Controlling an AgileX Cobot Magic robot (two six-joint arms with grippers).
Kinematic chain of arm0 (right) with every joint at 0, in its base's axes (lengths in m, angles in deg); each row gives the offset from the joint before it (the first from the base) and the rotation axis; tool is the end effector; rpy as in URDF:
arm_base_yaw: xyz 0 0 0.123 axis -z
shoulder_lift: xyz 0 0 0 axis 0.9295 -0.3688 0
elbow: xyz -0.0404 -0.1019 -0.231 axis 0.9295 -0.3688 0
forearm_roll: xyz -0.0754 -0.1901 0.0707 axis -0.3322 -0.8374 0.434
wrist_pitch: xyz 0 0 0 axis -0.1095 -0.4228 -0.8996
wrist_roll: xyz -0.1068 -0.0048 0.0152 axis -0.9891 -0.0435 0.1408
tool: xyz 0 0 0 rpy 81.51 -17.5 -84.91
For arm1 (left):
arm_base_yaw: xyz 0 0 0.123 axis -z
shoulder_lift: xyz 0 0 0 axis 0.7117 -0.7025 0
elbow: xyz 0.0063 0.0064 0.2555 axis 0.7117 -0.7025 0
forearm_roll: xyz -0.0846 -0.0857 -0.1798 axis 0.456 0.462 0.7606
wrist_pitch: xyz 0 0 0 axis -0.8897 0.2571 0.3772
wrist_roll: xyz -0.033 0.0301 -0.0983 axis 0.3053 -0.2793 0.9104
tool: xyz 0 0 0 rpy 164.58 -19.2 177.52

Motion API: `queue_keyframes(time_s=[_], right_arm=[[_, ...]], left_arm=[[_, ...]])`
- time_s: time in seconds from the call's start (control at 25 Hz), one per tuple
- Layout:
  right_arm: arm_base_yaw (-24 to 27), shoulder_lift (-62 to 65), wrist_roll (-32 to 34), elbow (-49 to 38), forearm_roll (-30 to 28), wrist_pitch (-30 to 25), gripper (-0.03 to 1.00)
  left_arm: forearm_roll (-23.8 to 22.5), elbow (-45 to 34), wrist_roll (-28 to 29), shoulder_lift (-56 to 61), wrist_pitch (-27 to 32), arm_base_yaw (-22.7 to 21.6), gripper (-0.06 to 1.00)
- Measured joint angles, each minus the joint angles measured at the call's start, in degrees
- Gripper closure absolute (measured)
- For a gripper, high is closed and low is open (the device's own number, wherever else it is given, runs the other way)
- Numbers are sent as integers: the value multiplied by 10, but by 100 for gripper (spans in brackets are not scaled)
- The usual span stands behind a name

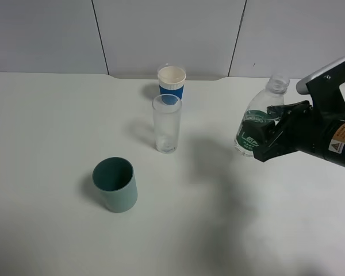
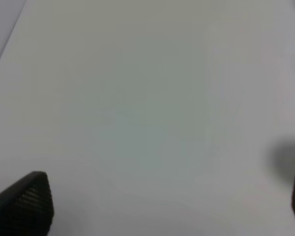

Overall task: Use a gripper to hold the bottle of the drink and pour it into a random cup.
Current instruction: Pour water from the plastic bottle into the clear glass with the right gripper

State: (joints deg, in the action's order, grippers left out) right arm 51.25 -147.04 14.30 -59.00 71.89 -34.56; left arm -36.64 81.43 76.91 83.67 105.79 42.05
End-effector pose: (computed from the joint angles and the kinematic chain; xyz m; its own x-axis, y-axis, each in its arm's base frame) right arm 0.2042 0.0774 0.1823 -0.3217 -0.2028 -0.9249 -0.4412 0.8964 -0.0431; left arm 0.0067 0.0022 0.2558 -0.4352 -0.0157 -0.9002 -0.0690 0.9975 0.0160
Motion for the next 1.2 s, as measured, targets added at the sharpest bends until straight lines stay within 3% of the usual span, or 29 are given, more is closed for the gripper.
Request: queue_keyframes(time_s=[0.28,0.8,1.2], right_arm=[[-33,23,10,73,0,-118,40],[-123,24,23,161,0,-189,40],[-195,23,44,169,0,-205,40]], left_arm=[[0,0,0,0,0,0,-4],[0,0,0,0,0,0,-4],[0,0,0,0,0,0,-4]])
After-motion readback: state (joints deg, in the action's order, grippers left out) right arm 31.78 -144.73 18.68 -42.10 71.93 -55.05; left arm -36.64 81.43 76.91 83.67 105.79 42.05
